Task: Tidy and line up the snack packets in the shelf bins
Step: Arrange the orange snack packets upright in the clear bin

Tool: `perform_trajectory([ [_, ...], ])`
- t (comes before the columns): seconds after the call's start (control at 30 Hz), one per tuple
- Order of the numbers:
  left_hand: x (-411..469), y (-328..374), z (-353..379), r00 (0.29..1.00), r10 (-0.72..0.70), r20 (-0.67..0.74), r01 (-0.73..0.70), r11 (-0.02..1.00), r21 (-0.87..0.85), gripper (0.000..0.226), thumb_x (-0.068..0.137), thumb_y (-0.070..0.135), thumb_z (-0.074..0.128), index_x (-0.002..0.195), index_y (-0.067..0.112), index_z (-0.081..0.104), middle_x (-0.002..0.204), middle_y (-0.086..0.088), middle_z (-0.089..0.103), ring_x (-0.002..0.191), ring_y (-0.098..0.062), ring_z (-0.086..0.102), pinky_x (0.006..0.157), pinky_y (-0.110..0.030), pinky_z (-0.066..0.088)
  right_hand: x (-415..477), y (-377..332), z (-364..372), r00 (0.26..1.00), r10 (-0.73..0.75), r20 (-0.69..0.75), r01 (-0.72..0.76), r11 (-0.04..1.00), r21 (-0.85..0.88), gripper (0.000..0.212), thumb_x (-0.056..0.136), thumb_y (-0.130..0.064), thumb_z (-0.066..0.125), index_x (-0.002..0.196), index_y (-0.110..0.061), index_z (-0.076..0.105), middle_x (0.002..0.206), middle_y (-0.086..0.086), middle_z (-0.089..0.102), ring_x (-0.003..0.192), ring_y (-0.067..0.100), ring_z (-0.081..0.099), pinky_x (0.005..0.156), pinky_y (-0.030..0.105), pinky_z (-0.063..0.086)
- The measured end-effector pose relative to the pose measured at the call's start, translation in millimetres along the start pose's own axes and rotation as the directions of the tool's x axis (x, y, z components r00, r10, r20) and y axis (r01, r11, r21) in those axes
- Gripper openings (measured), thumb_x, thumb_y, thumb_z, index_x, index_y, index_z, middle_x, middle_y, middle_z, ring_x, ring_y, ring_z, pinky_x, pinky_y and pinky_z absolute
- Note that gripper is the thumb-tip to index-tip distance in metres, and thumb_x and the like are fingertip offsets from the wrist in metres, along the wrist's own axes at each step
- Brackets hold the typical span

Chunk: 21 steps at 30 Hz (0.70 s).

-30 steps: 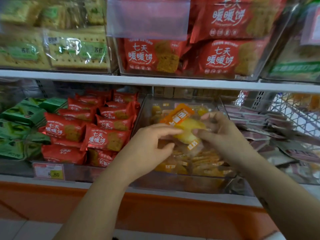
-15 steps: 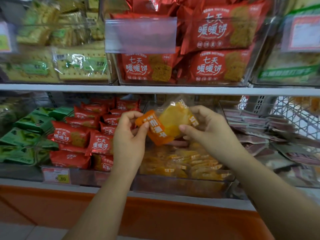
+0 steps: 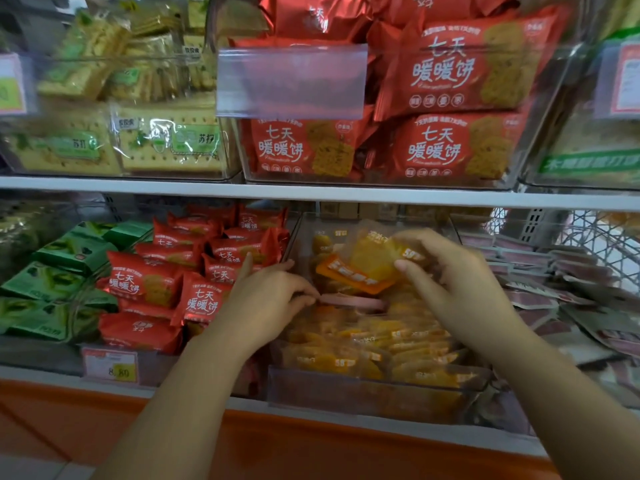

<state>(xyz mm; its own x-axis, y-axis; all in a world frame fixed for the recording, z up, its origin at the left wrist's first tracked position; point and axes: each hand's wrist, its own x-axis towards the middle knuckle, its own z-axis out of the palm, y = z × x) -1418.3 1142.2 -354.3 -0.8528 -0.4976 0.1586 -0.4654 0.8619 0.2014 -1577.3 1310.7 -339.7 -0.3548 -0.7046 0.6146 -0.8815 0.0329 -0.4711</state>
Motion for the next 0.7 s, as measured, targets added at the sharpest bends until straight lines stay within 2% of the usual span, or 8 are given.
perform_trajectory([
  [0.07,6.1,1.3,-5.0,0.995,-0.013,0.103,0.016,0.999,-0.029,0.024,0.092,0.041,0.055,0.114,0.043,0.063,0.138,0.014,0.051,0.143,-0.005,0.015,0.116,-0.049,-0.005,-0.8,5.7,5.7,0.997,0.018,0.073,-0.018,1.0,-0.01,0.028,0.089,-0.018,0.06,0.115,-0.027,0.061,0.092,-0.035,0.053,0.082,-0.018,0.053,0.068,0.001,0.038],
  [0.17,10.3,5.3,-7.0,0.974,-0.033,0.223,0.045,0.998,-0.047,0.027,0.087,0.043,0.061,0.114,0.042,0.064,0.147,0.009,0.041,0.144,-0.007,0.005,0.115,-0.053,-0.006,-0.2,10.9,15.9,0.98,0.058,0.19,-0.055,0.998,-0.024,0.029,0.09,-0.021,0.058,0.118,-0.031,0.059,0.098,-0.024,0.059,0.09,-0.008,0.057,0.074,0.005,0.044],
  [0.23,12.0,5.2,-7.7,0.96,-0.057,0.274,0.069,0.997,-0.035,0.031,0.085,0.046,0.062,0.116,0.042,0.063,0.154,0.003,0.027,0.145,-0.008,-0.001,0.115,-0.053,-0.007,5.2,10.7,19.3,0.975,0.048,0.216,-0.036,0.998,-0.058,0.03,0.09,-0.021,0.059,0.119,-0.03,0.058,0.099,-0.02,0.059,0.091,-0.003,0.056,0.073,0.004,0.041],
  [0.3,13.5,3.3,-8.7,0.947,-0.077,0.313,0.088,0.996,-0.023,0.037,0.084,0.048,0.063,0.119,0.041,0.061,0.158,0.0,0.018,0.145,-0.009,-0.005,0.114,-0.053,-0.009,13.3,9.5,19.4,0.97,0.049,0.239,-0.026,0.995,-0.096,0.032,0.09,-0.022,0.06,0.121,-0.03,0.058,0.1,-0.015,0.063,0.091,0.002,0.058,0.072,0.01,0.041],
  [0.37,15.1,2.5,-8.3,0.941,-0.074,0.33,0.087,0.996,-0.025,0.039,0.083,0.049,0.063,0.121,0.04,0.06,0.156,0.001,0.024,0.145,-0.009,-0.005,0.114,-0.054,-0.009,21.1,9.7,19.3,0.962,0.051,0.267,-0.016,0.991,-0.134,0.032,0.089,-0.022,0.061,0.121,-0.029,0.059,0.105,-0.011,0.066,0.089,0.004,0.058,0.073,0.016,0.041],
  [0.47,18.9,2.6,-2.0,0.95,-0.06,0.307,0.083,0.994,-0.064,0.033,0.085,0.043,0.064,0.117,0.038,0.062,0.135,0.013,0.052,0.145,-0.009,-0.001,0.114,-0.056,-0.008,25.6,8.5,20.3,0.964,0.04,0.263,0.002,0.987,-0.159,0.032,0.087,-0.02,0.064,0.118,-0.028,0.061,0.108,-0.009,0.065,0.083,0.002,0.054,0.073,0.017,0.04],
  [0.57,23.8,2.1,4.6,0.979,-0.072,0.192,0.09,0.992,-0.087,0.015,0.088,0.035,0.062,0.101,0.039,0.068,0.142,0.008,0.046,0.144,-0.009,0.005,0.115,-0.055,-0.004,24.8,3.5,20.3,0.972,-0.009,0.234,0.051,0.983,-0.175,0.031,0.087,-0.02,0.064,0.117,-0.028,0.062,0.114,-0.009,0.065,0.095,0.01,0.062,0.082,0.029,0.05],
  [0.7,24.8,-1.7,8.2,0.993,-0.064,0.099,0.07,0.996,-0.056,0.015,0.092,0.037,0.056,0.099,0.039,0.068,0.14,0.011,0.047,0.142,-0.006,0.013,0.115,-0.053,0.002,14.4,-3.6,17.7,0.991,-0.101,0.084,0.114,0.977,-0.178,0.028,0.089,-0.022,0.059,0.115,-0.029,0.061,0.113,-0.009,0.065,0.101,0.012,0.062,0.083,0.035,0.053],
])
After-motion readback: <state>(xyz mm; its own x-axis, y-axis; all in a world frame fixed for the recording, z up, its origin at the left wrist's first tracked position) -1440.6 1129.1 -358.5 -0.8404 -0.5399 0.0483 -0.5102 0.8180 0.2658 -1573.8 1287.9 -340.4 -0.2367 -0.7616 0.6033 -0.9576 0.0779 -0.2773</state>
